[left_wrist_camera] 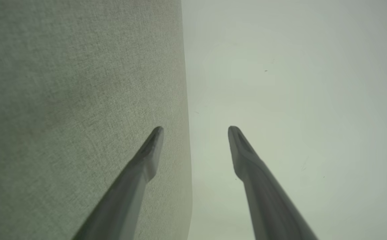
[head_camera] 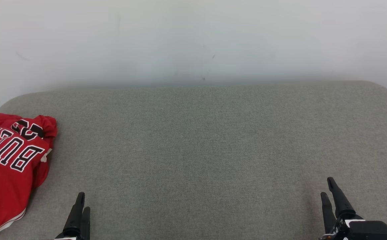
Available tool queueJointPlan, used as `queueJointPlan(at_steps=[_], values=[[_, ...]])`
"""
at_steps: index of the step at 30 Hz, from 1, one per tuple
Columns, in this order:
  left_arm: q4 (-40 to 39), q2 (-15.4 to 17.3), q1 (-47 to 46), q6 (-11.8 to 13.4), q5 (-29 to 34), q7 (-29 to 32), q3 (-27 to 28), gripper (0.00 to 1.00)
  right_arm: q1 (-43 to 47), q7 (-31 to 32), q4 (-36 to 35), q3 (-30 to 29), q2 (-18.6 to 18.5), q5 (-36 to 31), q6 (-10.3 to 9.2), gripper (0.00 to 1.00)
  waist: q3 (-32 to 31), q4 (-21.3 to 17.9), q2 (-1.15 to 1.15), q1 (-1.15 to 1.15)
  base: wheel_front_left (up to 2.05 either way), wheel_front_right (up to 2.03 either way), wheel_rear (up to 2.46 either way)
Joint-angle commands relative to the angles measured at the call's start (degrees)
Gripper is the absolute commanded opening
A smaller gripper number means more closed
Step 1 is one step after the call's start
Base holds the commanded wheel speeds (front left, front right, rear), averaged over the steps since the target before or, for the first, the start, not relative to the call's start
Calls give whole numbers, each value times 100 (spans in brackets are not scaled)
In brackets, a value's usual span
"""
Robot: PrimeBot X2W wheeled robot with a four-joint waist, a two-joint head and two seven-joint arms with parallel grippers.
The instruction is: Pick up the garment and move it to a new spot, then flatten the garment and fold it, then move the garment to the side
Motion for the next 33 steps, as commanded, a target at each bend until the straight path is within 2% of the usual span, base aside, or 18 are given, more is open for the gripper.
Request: queueJointPlan(at_steps=[1, 9, 15, 27, 33], values=[[-127, 17, -65, 0, 57, -106, -56, 100, -83, -99, -149, 93, -10, -36, 5, 100, -11, -2, 0, 0, 0, 0, 0], [-175, 24, 7, 0, 317, -332, -147, 100, -23, -329, -191, 302, -41, -400, 6, 100, -44, -1, 0, 0, 0, 0, 0], [-149, 29, 26, 0, 820, -487, -209, 100, 7, -485, -170, 367, -36, -935, 7, 100, -72, 8, 0, 0, 0, 0, 0], [-307, 38, 72, 87, 2298, -770, -343, 100, 48, -766, -142, 463, -22, -2380, 9, 100, -114, 42, 0, 0, 0, 0, 0], [-403, 42, 125, 220, 3133, -898, -439, 100, 56, -896, -126, 527, -20, -3116, 10, 100, -129, 48, 0, 0, 0, 0, 0]])
